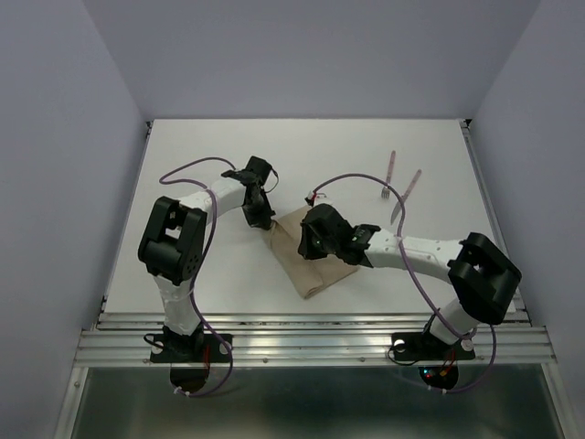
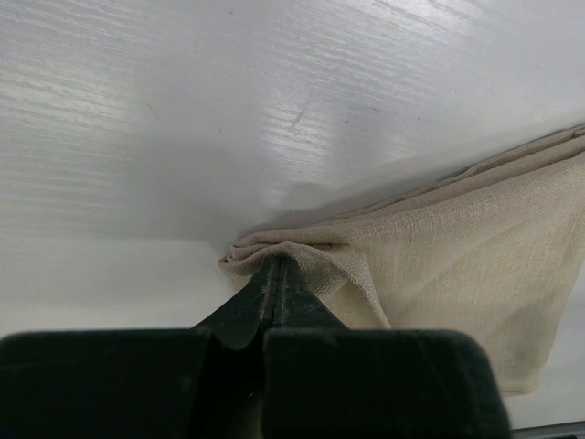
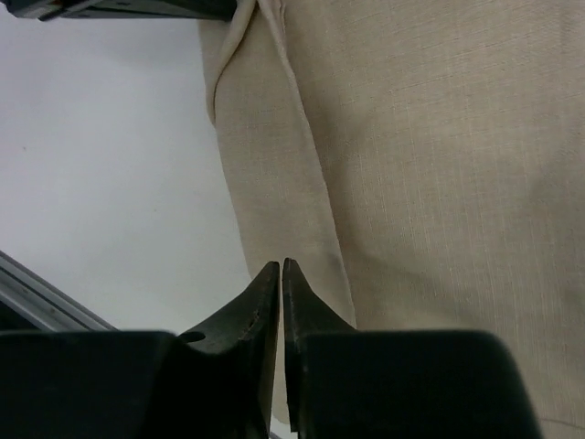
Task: Fold the napkin into a case and place the utensils inside
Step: Smooth out the 2/3-rectangle-folded napkin at the center of the board.
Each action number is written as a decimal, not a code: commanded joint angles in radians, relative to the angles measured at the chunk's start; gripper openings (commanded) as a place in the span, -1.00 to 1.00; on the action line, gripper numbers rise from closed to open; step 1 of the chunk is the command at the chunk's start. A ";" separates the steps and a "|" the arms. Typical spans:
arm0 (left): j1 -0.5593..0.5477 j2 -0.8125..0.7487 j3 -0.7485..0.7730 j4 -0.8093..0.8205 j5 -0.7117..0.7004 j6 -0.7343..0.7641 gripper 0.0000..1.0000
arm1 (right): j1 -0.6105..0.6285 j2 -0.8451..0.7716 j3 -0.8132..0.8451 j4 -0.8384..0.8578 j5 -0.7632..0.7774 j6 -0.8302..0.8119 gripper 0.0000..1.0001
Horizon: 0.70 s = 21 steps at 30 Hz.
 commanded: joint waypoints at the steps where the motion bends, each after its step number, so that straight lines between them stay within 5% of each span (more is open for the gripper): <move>1: -0.006 -0.099 0.010 -0.009 0.025 0.032 -1.00 | 0.002 0.067 0.073 0.080 -0.077 -0.029 -0.83; 10: -0.007 -0.076 -0.002 0.026 0.082 0.057 -1.00 | 0.002 0.243 0.141 0.086 0.068 0.007 -0.92; 21: -0.009 -0.001 -0.007 0.106 0.179 0.081 -1.00 | -0.008 0.270 0.063 0.127 0.103 0.091 -0.95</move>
